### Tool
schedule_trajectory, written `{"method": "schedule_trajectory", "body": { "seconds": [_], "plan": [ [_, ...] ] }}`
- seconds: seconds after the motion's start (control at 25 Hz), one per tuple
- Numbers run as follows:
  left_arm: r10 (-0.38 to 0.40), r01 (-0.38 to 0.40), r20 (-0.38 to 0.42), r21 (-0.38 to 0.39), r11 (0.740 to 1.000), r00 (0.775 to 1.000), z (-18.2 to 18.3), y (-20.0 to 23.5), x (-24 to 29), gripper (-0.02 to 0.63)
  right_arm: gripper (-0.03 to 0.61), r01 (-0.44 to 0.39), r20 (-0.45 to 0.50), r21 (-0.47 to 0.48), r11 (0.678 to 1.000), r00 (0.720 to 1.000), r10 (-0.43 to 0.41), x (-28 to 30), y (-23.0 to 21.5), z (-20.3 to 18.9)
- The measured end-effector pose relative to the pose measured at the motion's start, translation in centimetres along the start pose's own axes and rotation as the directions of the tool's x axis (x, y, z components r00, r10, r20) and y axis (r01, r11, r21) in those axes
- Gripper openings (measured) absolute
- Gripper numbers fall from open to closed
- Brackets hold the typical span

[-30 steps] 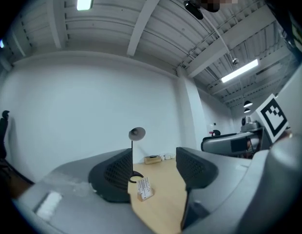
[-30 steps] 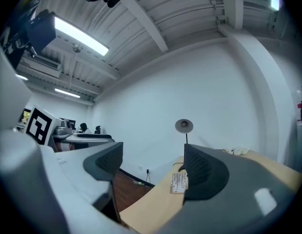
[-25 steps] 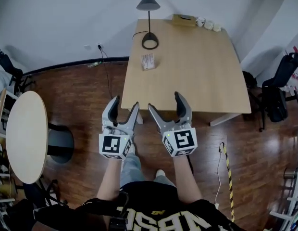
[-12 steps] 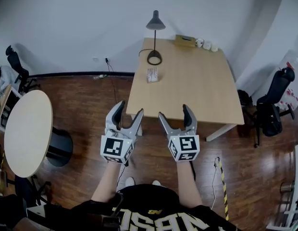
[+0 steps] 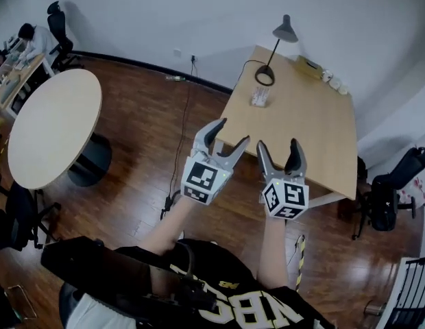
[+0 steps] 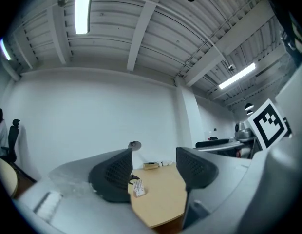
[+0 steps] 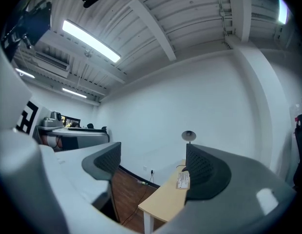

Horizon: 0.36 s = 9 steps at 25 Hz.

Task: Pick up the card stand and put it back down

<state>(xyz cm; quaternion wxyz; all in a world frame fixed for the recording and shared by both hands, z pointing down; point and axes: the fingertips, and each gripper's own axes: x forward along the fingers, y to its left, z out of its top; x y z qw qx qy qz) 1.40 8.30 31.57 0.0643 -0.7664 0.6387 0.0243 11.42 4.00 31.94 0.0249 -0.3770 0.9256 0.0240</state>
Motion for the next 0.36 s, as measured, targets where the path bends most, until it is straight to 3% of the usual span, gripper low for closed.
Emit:
{"method": "schedule_trajectory", "body": {
  "seconds": [0.12, 0.36],
  "plan": [
    [0.000, 0.000, -0.015, -0.001, 1.000, 1.000, -0.4, 0.6, -1.9, 0.284, 0.413, -0.023, 0.000, -0.011, 1.000, 1.000, 0.023, -0.4, 2.3, 0.2],
    [0.076, -0.076, 0.002, -0.010, 0.997, 0.997, 0.7, 4.4, -6.1, 0.284, 0.413, -0.052, 0.006, -0.048, 0.998, 0.999, 0.052, -0.4, 5.9, 1.9]
  ]
}}
